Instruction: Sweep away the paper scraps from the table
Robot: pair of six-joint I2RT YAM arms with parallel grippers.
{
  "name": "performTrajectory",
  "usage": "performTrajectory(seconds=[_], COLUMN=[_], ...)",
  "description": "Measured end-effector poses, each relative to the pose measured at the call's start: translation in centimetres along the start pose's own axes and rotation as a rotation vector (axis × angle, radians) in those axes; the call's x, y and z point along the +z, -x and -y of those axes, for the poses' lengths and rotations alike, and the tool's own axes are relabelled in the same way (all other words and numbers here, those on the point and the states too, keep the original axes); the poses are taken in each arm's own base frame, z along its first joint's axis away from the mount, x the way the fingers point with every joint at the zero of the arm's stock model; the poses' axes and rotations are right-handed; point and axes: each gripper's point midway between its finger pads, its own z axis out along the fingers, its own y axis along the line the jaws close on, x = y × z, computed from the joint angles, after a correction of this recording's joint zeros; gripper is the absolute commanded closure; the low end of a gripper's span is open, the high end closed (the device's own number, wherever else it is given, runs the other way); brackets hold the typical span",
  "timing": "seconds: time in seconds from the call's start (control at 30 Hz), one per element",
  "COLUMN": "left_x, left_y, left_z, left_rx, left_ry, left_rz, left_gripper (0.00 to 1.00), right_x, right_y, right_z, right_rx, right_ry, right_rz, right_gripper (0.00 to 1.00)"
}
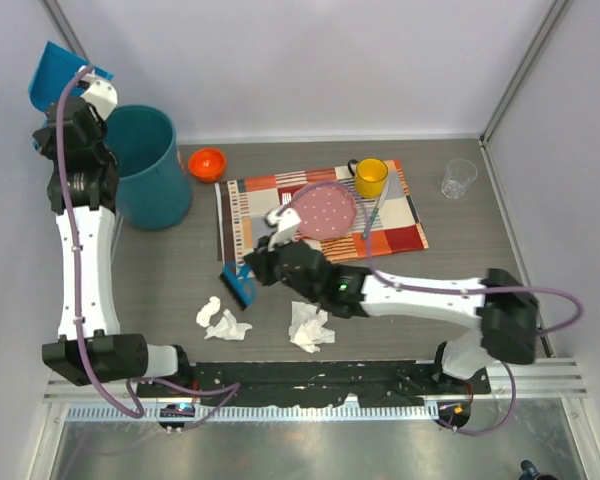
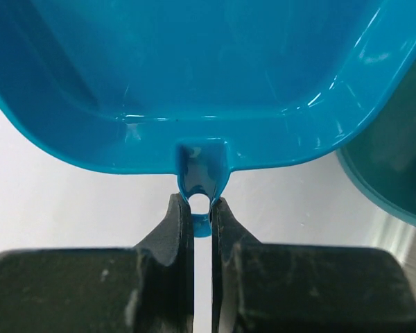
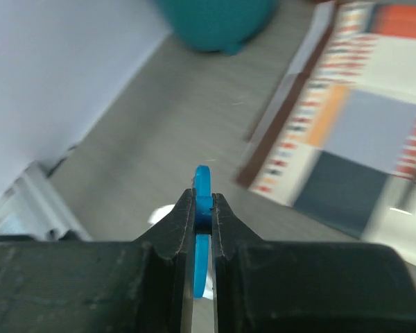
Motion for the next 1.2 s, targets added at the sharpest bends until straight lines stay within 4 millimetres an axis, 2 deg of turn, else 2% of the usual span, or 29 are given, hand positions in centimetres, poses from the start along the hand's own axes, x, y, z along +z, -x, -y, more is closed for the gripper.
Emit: performTrajectory(seconds=[0.07, 0.17, 0.27, 0.33, 0.43, 0.6, 0.73, 0.8, 0.93, 1.03, 1.2], left_x=[-0.8, -1.0, -0.9, -1.0, -1.1, -1.1, -1.3, -1.4, -1.8, -2.6, -6.2], left_y=[-0.6, -1.6, -2.6, -3.3, -3.9, -4.5, -4.7, -4.8, -4.9, -5.2, -5.6], left_z=[0.8, 3.0, 5.2, 6.3, 7.0, 7.9, 8.5, 8.9, 10.2, 12.9, 20.2], left_rx=[-0.028, -0.033, -0.018, -0.005, 0.002, 0.014, 0.016, 0.013, 0.017, 0.058, 0.168], left_ry=[-0.051, -0.137, -0.208, -0.243, -0.267, -0.29, -0.314, -0.33, -0.373, -0.447, -0.668], left_rz=[-0.007, -0.038, -0.072, -0.09, -0.108, -0.121, -0.126, -0.127, -0.127, -0.13, -0.102], left_gripper=[1.0, 1.0, 1.0, 1.0, 1.0, 1.0, 1.0, 1.0, 1.0, 1.0, 1.0], right_x=[2.2, 5.0, 7.1, 8.4, 10.2, 10.8, 9.7, 8.5, 5.0, 2.0, -2.2], right_y=[-1.8, -4.8, -6.7, -7.7, -9.3, -12.5, -14.4, -13.9, -11.3, -10.2, -10.5], right_z=[-3.6, -8.5, -11.7, -13.0, -13.3, -10.5, -6.4, -4.8, -1.7, 1.1, 5.7], right_rx=[0.024, 0.07, 0.12, 0.146, 0.149, 0.093, 0.032, 0.016, -0.013, -0.038, -0.073], right_ry=[0.103, 0.238, 0.327, 0.358, 0.339, 0.214, 0.086, 0.037, -0.045, -0.116, -0.233], right_rz=[-0.041, -0.115, -0.165, -0.188, -0.221, -0.292, -0.311, -0.295, -0.24, -0.222, -0.234], right_gripper=[0.99, 0.99, 0.99, 0.99, 0.99, 0.99, 0.99, 0.99, 0.99, 0.99, 0.99])
